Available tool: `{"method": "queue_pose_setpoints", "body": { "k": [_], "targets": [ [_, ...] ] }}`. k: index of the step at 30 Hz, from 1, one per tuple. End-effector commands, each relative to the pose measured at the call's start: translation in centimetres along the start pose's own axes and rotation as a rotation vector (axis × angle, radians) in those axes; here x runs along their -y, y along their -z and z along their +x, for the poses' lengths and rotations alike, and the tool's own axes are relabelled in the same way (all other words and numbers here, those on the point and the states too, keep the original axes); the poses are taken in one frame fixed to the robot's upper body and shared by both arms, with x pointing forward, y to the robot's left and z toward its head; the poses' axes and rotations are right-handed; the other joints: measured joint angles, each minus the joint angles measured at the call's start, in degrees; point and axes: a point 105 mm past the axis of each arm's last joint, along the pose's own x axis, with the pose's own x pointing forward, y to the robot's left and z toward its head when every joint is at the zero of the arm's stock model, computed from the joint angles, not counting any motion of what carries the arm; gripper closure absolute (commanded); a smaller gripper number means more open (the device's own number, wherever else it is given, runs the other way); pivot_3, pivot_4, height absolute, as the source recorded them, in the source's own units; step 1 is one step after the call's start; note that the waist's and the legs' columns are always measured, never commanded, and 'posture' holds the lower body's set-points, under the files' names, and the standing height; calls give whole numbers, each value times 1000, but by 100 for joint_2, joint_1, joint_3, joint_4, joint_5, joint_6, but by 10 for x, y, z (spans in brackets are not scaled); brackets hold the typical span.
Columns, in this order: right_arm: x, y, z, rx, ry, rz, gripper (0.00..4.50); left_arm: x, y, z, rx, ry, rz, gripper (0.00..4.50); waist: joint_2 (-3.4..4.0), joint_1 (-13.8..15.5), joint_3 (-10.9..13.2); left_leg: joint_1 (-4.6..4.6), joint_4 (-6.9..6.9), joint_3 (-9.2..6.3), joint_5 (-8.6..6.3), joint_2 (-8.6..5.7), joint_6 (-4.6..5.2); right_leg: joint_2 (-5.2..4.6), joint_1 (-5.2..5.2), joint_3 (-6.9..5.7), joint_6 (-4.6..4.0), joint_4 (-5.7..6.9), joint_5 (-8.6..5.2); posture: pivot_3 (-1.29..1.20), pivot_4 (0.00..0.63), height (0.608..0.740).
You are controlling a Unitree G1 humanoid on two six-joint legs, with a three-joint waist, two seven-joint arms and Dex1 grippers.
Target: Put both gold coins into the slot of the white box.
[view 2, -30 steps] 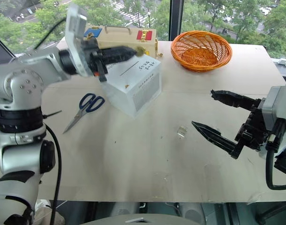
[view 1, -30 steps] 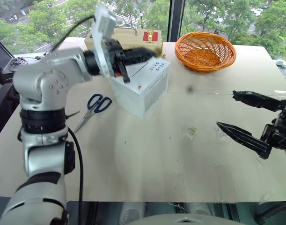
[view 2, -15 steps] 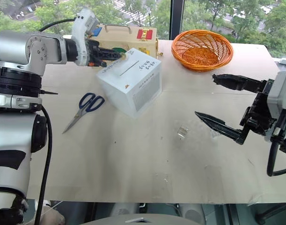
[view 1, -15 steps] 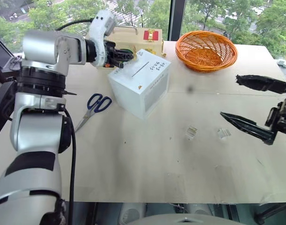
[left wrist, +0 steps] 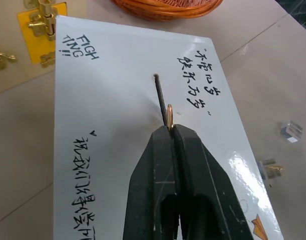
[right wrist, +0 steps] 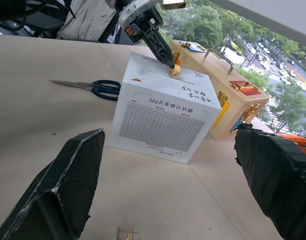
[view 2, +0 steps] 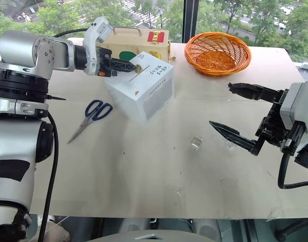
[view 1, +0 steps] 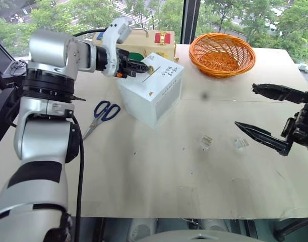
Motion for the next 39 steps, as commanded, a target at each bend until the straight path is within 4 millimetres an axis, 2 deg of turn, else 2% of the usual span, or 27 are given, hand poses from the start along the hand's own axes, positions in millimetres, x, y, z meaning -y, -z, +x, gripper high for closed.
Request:
{"method": "queue_pose_setpoints", "body": {
  "k": [1, 7, 10, 13, 19, 27, 30, 32, 33, 34, 36, 38, 39],
  "targets": [
    [-4, -5, -1, 16, -10, -28, 78, 5, -5, -4, 7, -17, 59, 4500, 0, 3, 0, 0, 0, -1, 0, 0, 0, 0, 0, 0, 0, 0, 0, 0, 150, 740],
    [-3, -5, -3, 11, -10, -27, 78, 5, -7, -1, -6, -90, 141, 4500, 0, 3, 0, 1, 1, 0, 0, 0, 0, 0, 1, 0, 1, 3, 1, 0, 150, 740],
    [-2, -7, -4, 21, -6, -27, 78, 15, -9, 1, -6, -88, 164, 4500, 0, 3, 0, 3, 2, 1, 0, 0, 0, 0, 2, 1, 1, 5, 1, 0, 150, 740],
    [3, -17, -4, 87, 11, -17, 78, 22, -10, 1, -6, -99, 193, 4500, 0, 3, 0, 3, 4, -1, 0, 0, 0, -1, 2, 1, 1, 7, 1, 0, 150, 740],
    [14, -35, -4, 185, 34, 7, 78, 23, -12, -1, -5, -126, 202, 4500, 0, 5, 0, 2, 4, 0, 0, -1, 0, -2, 2, 1, 2, 5, 1, 0, 150, 740],
    [13, -34, -2, 172, 26, 9, 78, 28, -10, 3, -16, -142, 192, 4500, 0, 8, 0, 2, 4, 0, 0, -1, 0, -2, 3, 1, 2, 6, 2, 0, 150, 740],
    [11, -31, -2, 163, 25, 16, 0, 27, -14, 0, 14, -161, 178, 3573, 0, 9, 0, 2, 4, 0, 0, -1, 0, -3, 2, 2, 2, 6, 2, 0, 150, 740],
    [10, -27, -1, 141, 24, 25, 0, 27, -24, -4, 71, -155, 148, 2600, 0, 2, 0, 2, 4, -1, 0, -1, 0, -3, 3, 2, 2, 6, 2, 0, 150, 740],
    [8, -20, 1, 107, 20, 30, 0, 27, -30, -8, 106, -144, 124, 2315, 0, 0, 0, 2, 4, 0, 0, -1, 0, -2, 2, 2, 2, 6, 2, 0, 150, 740],
    [7, -16, 2, 84, 18, 33, 0, 27, -34, -12, 136, -134, 114, 2266, 0, -10, 0, 3, 4, -1, 0, -1, 0, -2, 2, 1, 2, 7, 2, 0, 150, 740],
    [3, 9, 12, -22, 29, 95, 0, 47, -45, -28, 323, 87, 100, 2266, 0, -39, 0, 5, 4, 2, 0, -1, 0, -1, 2, 3, 2, 8, 2, 0, 150, 740],
    [-2, 38, 21, -134, 40, 139, 0, 73, -33, -42, 438, 251, 266, 2266, 8, -100, -5, 18, -1, 9, 0, 7, -1, -1, 3, 10, 1, 10, 2, 0, 150, 740],
    [-4, 45, 24, -159, 41, 147, 0, 82, -26, -44, 442, 291, 322, 2266, 11, -135, -6, 19, -1, 8, 1, 11, -2, -7, 4, 9, 1, 16, 1, 0, 150, 740]
  ]
}}
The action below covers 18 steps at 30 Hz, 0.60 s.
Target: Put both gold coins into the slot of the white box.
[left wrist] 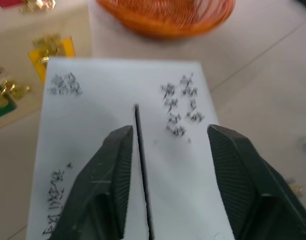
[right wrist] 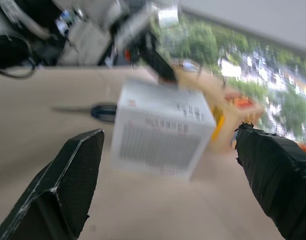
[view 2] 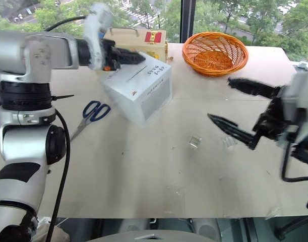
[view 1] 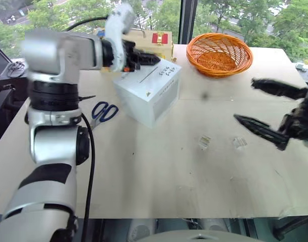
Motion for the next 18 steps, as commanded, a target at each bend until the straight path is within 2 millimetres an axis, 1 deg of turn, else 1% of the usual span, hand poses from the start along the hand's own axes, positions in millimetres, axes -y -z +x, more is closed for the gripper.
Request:
{"method": "queue_pose_setpoints", "body": {
  "k": [1, 3, 4, 6, 7, 8, 10, 11, 14, 15, 16, 17, 18],
  "targets": [
    [-3, 29, 12, -119, 29, 16, 0, 47, -4, -21, 142, 250, 217, 2266, 3, -32, 0, 2, -5, 3, 1, 1, -2, -2, -1, 5, -1, -2, 1, 0, 150, 740],
    [-4, 53, 21, -192, 51, 58, 0, 67, 17, -30, 132, 362, 233, 2266, 1, -25, 2, -7, 2, -3, 2, -2, -3, -3, -4, -3, -1, 3, 1, 0, 150, 740],
    [-7, 65, 26, -222, 53, 91, 253, 79, 38, -36, 79, 433, 260, 2246, 1, -24, 1, -5, 3, -2, 1, -2, -2, -3, -2, -1, -1, 0, 1, 0, 150, 740],
    [-9, 78, 31, -252, 57, 124, 816, 95, 63, -43, 11, 522, 276, 2238, 1, -57, 1, -2, 5, 3, 1, -2, -2, -4, 1, 4, -3, -5, 0, 0, 150, 740],
    [-10, 81, 33, -259, 61, 129, 1213, 99, 69, -46, -3, 547, 274, 2238, 3, -47, 2, 1, 4, 8, 1, -3, -2, -5, 2, 10, -11, -4, -5, 0, 150, 740],
    [-11, 91, 38, -288, 65, 118, 1653, 102, 88, -47, -35, 550, 291, 2238, 1, -25, 3, -1, 4, 7, 1, -4, -1, -6, 0, 10, -22, -2, -11, 0, 150, 740],
    [-15, 105, 45, -329, 59, 102, 1653, 105, 113, -49, -69, 546, 298, 2238, 6, -25, -1, 3, 7, 7, 1, -5, -1, -5, 2, 7, -24, -3, -11, 0, 150, 740],
    [-16, 109, 48, -341, 54, 98, 1653, 106, 119, -49, -71, 538, 293, 2238, 6, -19, -2, 8, 6, 8, 0, -6, 0, -6, 6, 9, -25, -4, -11, 0, 150, 740],
    [-14, 124, 54, -380, 69, 77, 1653, 101, 129, -48, -59, 499, 284, 2238, 3, 49, -1, 2, 14, -3, 2, -6, 1, 2, 6, 6, -26, -2, -11, 0, 150, 740],
    [-13, 128, 56, -391, 78, 69, 2200, 100, 131, -47, -52, 485, 276, 2238, 5, 67, -1, 6, 14, -1, 1, -6, 1, 4, 7, 9, -26, -2, -10, 0, 150, 740],
    [-12, 130, 57, -394, 82, 68, 2532, 100, 133, -48, -51, 479, 275, 2238, 5, 91, -2, 4, 15, -1, 2, -7, 1, 4, 6, 8, -26, -1, -10, 0, 150, 740],
    [-11, 130, 58, -392, 86, 70, 2998, 99, 136, -49, -53, 474, 276, 2238, 5, 98, -2, 4, 14, -1, 2, -7, 1, 4, 6, 9, -26, -1, -10, 0, 150, 740],
    [-10, 130, 58, -391, 89, 67, 3570, 98, 138, -50, -57, 469, 277, 2238, 5, 99, -2, 3, 14, 1, 1, -7, 1, 4, 6, 10, -26, -2, -10, 0, 150, 740]
  ]
}}
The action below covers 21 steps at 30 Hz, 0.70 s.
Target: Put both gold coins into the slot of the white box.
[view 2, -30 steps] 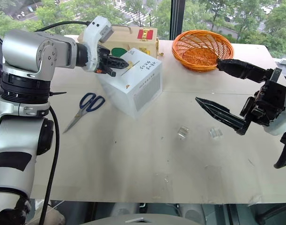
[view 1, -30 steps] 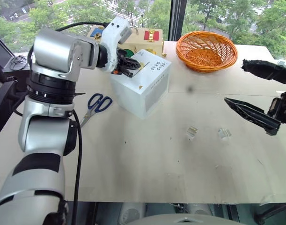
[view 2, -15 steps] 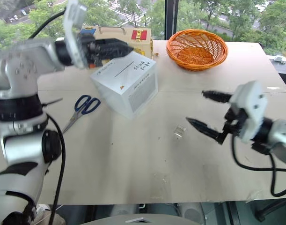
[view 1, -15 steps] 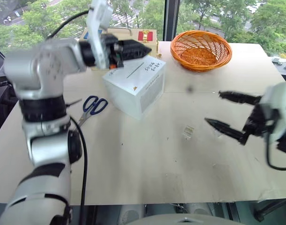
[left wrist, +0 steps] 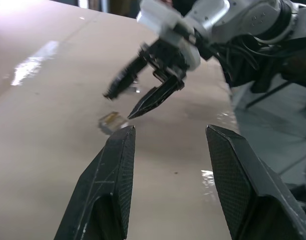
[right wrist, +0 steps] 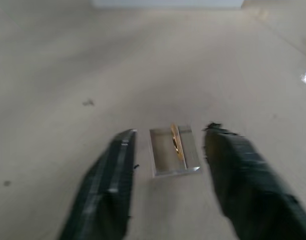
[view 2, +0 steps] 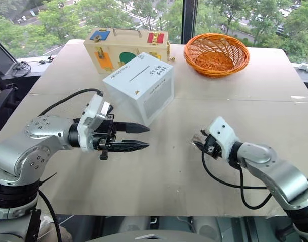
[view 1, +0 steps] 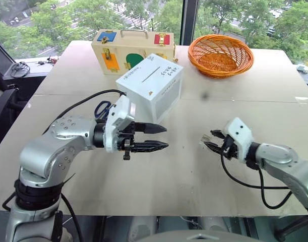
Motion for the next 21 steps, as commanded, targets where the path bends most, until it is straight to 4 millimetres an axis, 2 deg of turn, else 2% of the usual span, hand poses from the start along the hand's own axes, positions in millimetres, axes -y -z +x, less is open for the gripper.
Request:
{"method": "queue_pose_setpoints", "body": {
  "k": [1, 21],
  "targets": [
    [5, -12, 0, 41, 29, -47, 3906, 4, 0, -4, -4, -14, 50, 2238, 0, -3, 0, -2, -1, 0, 0, 1, 0, 0, 0, 0, 0, -1, 0, 0, 150, 740],
    [3, -15, 2, 34, 5, -60, 3906, 7, 14, -6, -16, -27, 51, 2238, 0, -4, 0, -1, -8, -1, -1, 1, 0, 3, -2, -3, 0, -3, -1, 0, 150, 740]
  ]
}}
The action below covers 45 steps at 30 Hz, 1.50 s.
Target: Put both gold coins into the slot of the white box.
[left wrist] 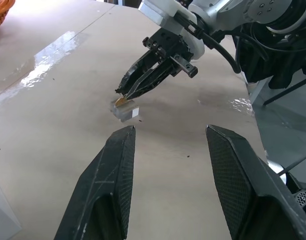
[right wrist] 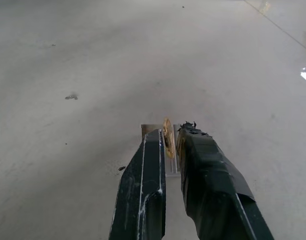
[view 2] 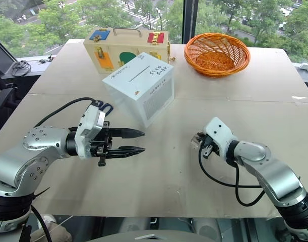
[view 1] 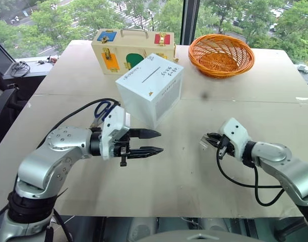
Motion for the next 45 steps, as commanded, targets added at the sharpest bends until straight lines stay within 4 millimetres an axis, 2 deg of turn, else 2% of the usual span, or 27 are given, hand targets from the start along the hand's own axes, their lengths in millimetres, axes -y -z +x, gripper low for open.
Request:
{"method": "queue_pose_setpoints", "body": {
  "k": [1, 15, 17, 27, 31, 39, 43, 45],
  "targets": [
    [4, -13, -3, 36, 17, -33, 3906, 2, -2, 1, -3, 4, 30, 2238, 0, 0, 0, 0, 0, 0, 0, 0, 0, 0, 0, 0, 0, 0, 0, 0, 150, 740],
    [3, -11, 1, 18, 4, -30, 3906, 2, -2, 2, -10, 2, 34, 2238, 0, 0, 0, 0, 0, 0, 0, 1, 0, 0, 0, 0, 0, 0, 0, 0, 150, 740],
    [4, -10, 1, 18, 5, -23, 4447, 2, -1, 2, -11, 2, 33, 2238, 0, 0, 0, 0, 0, 0, 0, 1, 0, 0, 0, 0, 0, 0, 0, 0, 150, 740],
    [6, -12, -2, 26, 9, -22, 4477, -1, -1, 6, -9, 0, 20, 2238, 1, -1, 1, 0, 0, 0, 0, 1, 0, 0, 0, 0, 0, 0, 0, 0, 150, 740],
    [12, -24, -11, 87, 14, 5, 4477, -4, -5, 8, 17, -1, -24, 2238, 1, 0, 1, 0, 0, -2, 0, 1, 0, 0, 0, -1, 0, 0, 0, 0, 150, 740],
    [8, -49, -32, 242, -67, 130, 4477, -7, -18, 13, 55, 53, -97, 2238, 1, 1, 1, -2, -1, -5, 0, 1, 0, 1, 1, -3, 1, 0, 0, 0, 150, 740],
    [1, -68, -46, 335, -140, 159, 4477, -12, -25, 17, 81, 67, -117, 2238, 1, 0, 1, -1, -1, -4, 0, 0, 0, 2, 1, -2, 1, 0, 0, 0, 150, 740],
    [-11, -90, -58, 434, -237, 171, 4477, -13, -33, 21, 108, 106, -130, 2238, 1, -1, 2, -1, -1, -5, 0, 0, 0, 2, 1, -2, 1, 0, 0, 0, 150, 740]
  ]
}}
